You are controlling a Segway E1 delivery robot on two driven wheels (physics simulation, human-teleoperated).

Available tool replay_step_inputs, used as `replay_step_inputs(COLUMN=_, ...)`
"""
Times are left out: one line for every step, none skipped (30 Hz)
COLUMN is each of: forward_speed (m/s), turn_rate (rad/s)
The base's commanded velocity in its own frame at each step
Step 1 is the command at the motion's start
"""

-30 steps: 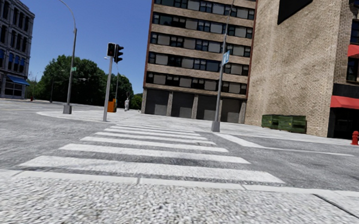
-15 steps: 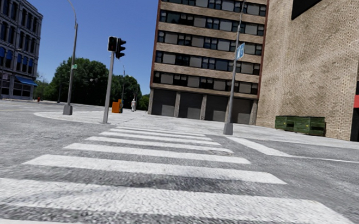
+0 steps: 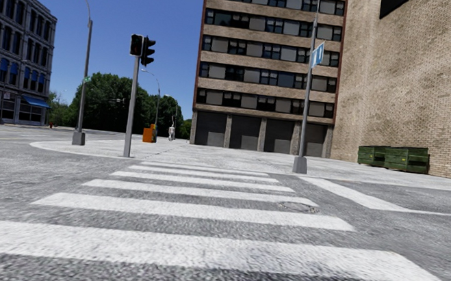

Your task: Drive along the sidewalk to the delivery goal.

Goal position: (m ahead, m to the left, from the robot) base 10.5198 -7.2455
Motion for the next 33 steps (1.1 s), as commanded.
replay_step_inputs(forward_speed=1.99, turn_rate=0.0)
replay_step_inputs(forward_speed=1.99, turn_rate=0.0)
replay_step_inputs(forward_speed=1.99, turn_rate=0.0)
replay_step_inputs(forward_speed=1.99, turn_rate=0.0)
replay_step_inputs(forward_speed=1.99, turn_rate=0.0)
replay_step_inputs(forward_speed=1.99, turn_rate=0.0)
replay_step_inputs(forward_speed=1.99, turn_rate=0.0)
replay_step_inputs(forward_speed=1.99, turn_rate=0.0)
replay_step_inputs(forward_speed=1.99, turn_rate=0.0)
replay_step_inputs(forward_speed=1.99, turn_rate=0.0)
replay_step_inputs(forward_speed=1.99, turn_rate=0.0)
replay_step_inputs(forward_speed=1.99, turn_rate=0.0)
replay_step_inputs(forward_speed=1.99, turn_rate=0.0)
replay_step_inputs(forward_speed=1.99, turn_rate=0.0)
replay_step_inputs(forward_speed=1.99, turn_rate=0.0)
replay_step_inputs(forward_speed=1.99, turn_rate=0.0)
replay_step_inputs(forward_speed=1.99, turn_rate=0.0)
replay_step_inputs(forward_speed=1.99, turn_rate=0.0)
replay_step_inputs(forward_speed=1.99, turn_rate=0.0)
replay_step_inputs(forward_speed=1.99, turn_rate=0.0)
replay_step_inputs(forward_speed=1.99, turn_rate=0.0)
replay_step_inputs(forward_speed=1.99, turn_rate=0.0)
replay_step_inputs(forward_speed=1.99, turn_rate=0.0)
replay_step_inputs(forward_speed=1.99, turn_rate=0.0)
replay_step_inputs(forward_speed=1.99, turn_rate=0.0)
replay_step_inputs(forward_speed=1.99, turn_rate=0.0)
replay_step_inputs(forward_speed=1.99, turn_rate=0.0)
replay_step_inputs(forward_speed=1.99, turn_rate=0.0)
replay_step_inputs(forward_speed=1.99, turn_rate=0.0)
replay_step_inputs(forward_speed=1.99, turn_rate=0.0)
replay_step_inputs(forward_speed=1.99, turn_rate=0.0)
replay_step_inputs(forward_speed=1.99, turn_rate=0.0)
replay_step_inputs(forward_speed=1.99, turn_rate=0.0)
